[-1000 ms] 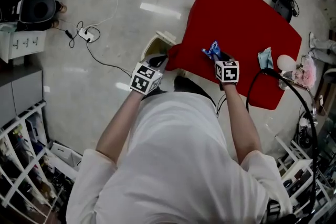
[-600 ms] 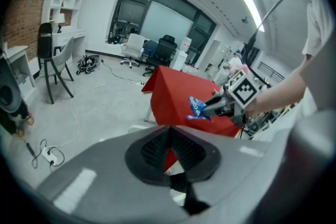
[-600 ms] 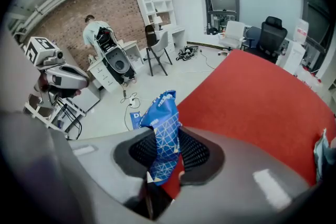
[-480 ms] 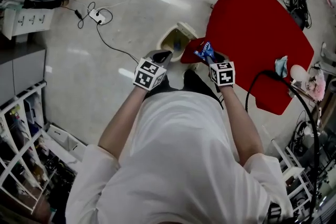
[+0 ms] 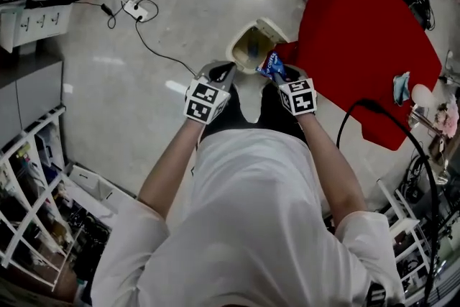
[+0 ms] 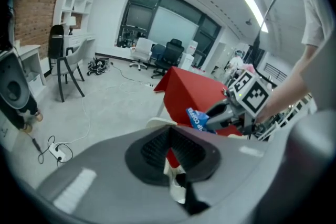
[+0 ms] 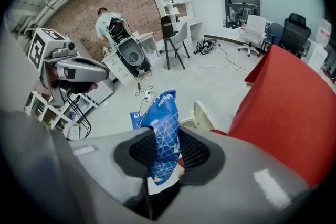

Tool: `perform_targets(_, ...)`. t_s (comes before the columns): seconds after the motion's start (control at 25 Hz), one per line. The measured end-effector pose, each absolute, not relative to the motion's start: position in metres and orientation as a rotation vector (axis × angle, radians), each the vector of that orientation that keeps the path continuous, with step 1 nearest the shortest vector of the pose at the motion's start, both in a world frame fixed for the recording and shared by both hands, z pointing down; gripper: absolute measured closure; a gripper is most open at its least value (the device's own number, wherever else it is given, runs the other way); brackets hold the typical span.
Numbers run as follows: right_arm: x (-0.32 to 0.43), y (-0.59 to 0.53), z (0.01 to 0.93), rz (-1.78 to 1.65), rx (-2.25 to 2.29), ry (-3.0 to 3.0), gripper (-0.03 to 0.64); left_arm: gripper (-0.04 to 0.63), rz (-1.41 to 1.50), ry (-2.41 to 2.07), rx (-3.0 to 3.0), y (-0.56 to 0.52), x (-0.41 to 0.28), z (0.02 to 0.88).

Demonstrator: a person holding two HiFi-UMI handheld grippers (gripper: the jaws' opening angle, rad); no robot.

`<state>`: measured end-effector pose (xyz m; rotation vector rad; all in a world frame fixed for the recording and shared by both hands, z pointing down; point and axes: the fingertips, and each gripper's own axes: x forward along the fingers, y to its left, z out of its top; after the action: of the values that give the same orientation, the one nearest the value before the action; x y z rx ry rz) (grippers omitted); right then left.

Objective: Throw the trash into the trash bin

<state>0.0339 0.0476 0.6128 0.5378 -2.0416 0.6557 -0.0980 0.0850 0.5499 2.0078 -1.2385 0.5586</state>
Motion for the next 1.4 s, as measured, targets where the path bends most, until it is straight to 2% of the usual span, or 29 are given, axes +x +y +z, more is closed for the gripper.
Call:
perform_targets(0.32, 0.017, 0.058, 0.646, 0.707, 0.601, -2.005, 0.514, 0.591, 0.603, -1.127, 1.997, 0.099, -0.096, 0.593)
perform_targets(0.84, -0.010, 0.060, 0.773, 0.775, 0.735, -1.928, 0.514, 0.591, 0.672, -1.120, 1.963, 0.097, -0.109, 0.700)
perform_targets(1.2, -0.002, 0.050, 0.865, 0.793, 0.739, -1.911, 0.503, 0.591, 0.684, -1.074, 1.967, 0.089, -0.095, 0.775)
perform_targets(1.32, 0.000, 0.055, 0.892, 0.802, 0.755, -1.893, 0.473, 0.591, 0.689, -1.061, 1.957, 0.094, -0.091, 0.793)
perform_targets(1.4, 0.002, 0.057, 0.908, 0.829, 0.773, -1.876, 0.405, 0.591, 0.697, -1.048, 1.951, 0.098, -0.088, 0.804)
